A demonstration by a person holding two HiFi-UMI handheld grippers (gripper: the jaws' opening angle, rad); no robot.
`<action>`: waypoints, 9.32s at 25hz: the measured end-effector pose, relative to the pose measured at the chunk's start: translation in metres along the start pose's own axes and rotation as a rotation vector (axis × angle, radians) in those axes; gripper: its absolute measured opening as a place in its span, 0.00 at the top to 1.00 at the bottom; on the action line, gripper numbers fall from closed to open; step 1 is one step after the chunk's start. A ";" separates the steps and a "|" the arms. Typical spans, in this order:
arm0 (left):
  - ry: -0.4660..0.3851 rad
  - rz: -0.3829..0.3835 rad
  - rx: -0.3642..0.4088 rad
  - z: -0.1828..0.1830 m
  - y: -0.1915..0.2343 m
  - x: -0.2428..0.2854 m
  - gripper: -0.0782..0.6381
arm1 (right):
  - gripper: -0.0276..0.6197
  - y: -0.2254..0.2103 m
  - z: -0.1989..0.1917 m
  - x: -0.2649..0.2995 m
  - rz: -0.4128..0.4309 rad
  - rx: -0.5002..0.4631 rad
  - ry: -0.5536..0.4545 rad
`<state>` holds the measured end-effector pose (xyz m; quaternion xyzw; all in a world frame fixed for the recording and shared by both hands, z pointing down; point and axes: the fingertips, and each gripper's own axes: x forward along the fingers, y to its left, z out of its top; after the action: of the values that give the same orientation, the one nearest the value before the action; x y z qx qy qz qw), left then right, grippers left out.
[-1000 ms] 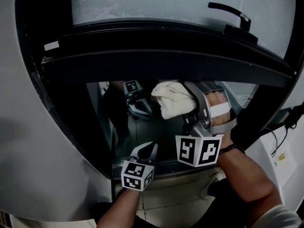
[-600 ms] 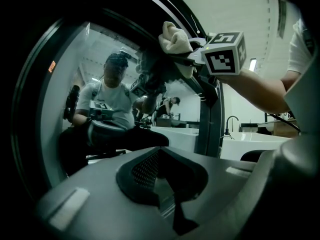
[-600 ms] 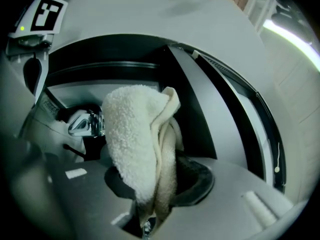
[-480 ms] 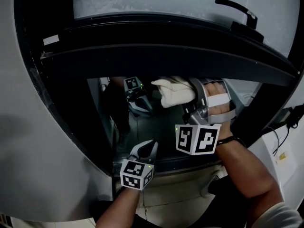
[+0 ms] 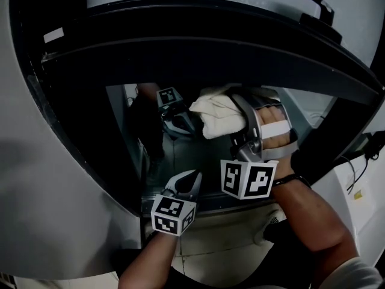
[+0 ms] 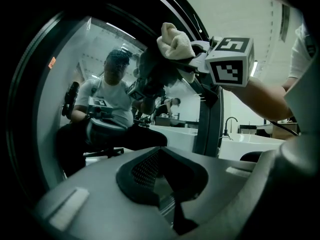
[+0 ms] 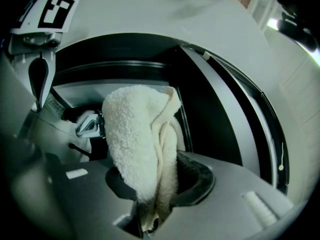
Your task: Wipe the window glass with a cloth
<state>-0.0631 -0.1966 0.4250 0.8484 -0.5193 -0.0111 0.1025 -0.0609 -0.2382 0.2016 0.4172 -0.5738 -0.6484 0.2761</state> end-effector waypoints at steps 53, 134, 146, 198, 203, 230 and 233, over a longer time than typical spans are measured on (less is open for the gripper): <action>0.040 0.024 -0.023 -0.008 0.026 0.013 0.87 | 0.80 0.170 -0.007 -0.037 0.153 0.082 -0.014; 0.075 0.047 -0.025 -0.008 0.034 0.016 0.87 | 0.78 0.358 -0.022 -0.075 0.659 0.183 0.099; 0.100 0.042 -0.035 -0.009 0.041 0.021 0.87 | 0.77 0.322 -0.030 -0.102 0.695 0.733 0.080; 0.177 -0.045 -0.020 -0.005 0.022 0.014 0.87 | 0.77 0.229 -0.211 -0.101 -0.064 1.431 0.518; 0.157 -0.047 -0.024 -0.013 0.035 0.016 0.87 | 0.76 0.254 -0.154 -0.082 0.063 1.421 0.433; 0.172 -0.003 -0.027 -0.009 0.024 0.010 0.87 | 0.76 0.255 -0.107 -0.075 0.171 1.516 0.405; 0.172 0.003 -0.027 -0.009 0.024 0.011 0.87 | 0.76 0.254 -0.104 -0.075 0.169 1.513 0.400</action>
<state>-0.0784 -0.2151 0.4387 0.8440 -0.5096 0.0552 0.1580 0.0345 -0.2771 0.4666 0.5556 -0.8285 0.0288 0.0634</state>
